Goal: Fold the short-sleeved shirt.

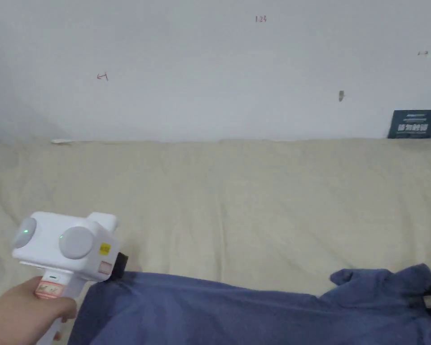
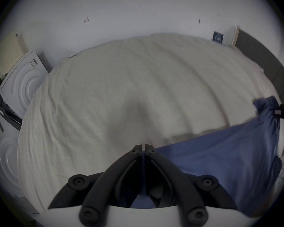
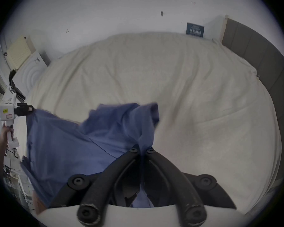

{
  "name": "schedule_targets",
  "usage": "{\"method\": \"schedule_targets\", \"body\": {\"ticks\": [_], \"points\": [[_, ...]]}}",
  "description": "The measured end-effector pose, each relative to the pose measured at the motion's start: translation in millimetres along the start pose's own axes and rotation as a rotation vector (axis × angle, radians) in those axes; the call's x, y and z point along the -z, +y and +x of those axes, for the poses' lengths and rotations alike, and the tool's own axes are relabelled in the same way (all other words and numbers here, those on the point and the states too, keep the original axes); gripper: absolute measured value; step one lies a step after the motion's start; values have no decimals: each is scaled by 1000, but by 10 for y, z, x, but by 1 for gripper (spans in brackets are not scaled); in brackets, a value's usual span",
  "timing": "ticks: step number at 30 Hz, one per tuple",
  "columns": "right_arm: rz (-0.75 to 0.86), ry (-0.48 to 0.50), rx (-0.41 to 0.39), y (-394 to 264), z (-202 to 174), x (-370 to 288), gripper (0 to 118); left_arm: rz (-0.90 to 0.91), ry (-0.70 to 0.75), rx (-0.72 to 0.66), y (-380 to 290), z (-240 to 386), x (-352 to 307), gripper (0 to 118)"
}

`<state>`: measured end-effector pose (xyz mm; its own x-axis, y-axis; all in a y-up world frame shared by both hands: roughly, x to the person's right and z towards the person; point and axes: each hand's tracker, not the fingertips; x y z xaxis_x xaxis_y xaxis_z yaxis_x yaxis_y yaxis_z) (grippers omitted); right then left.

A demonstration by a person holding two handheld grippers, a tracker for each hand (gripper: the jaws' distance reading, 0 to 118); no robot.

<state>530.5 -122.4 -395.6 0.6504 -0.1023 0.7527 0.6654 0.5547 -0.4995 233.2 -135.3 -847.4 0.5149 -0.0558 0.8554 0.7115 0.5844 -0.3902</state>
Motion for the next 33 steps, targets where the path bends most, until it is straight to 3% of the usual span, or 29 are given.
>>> {"method": "schedule_targets", "body": {"ticks": [2, 7, 12, 20, 26, 33], "points": [[42, 83, 31, 28, 32, -236, 1, 30, -4, -1, 47, -12, -217, 3], [139, 126, 28, 3, 2, -947, 1, 130, -26, -14, 48, 71, -1056, 3], [227, 99, -25, -108, -9, -1639, 1, 255, -36, -45, -4, 70, -1985, 3], [442, 86, 4, -60, 92, -2895, 1, 448, -85, -95, -37, 120, -3364, 3], [546, 44, -29, 259, 68, -3657, 1, 555, -79, -90, 213, 19, -3789, 3], [617, -18, -27, 764, -12, -3928, 1, 629, -78, -102, 596, 139, -4060, 3]]}}
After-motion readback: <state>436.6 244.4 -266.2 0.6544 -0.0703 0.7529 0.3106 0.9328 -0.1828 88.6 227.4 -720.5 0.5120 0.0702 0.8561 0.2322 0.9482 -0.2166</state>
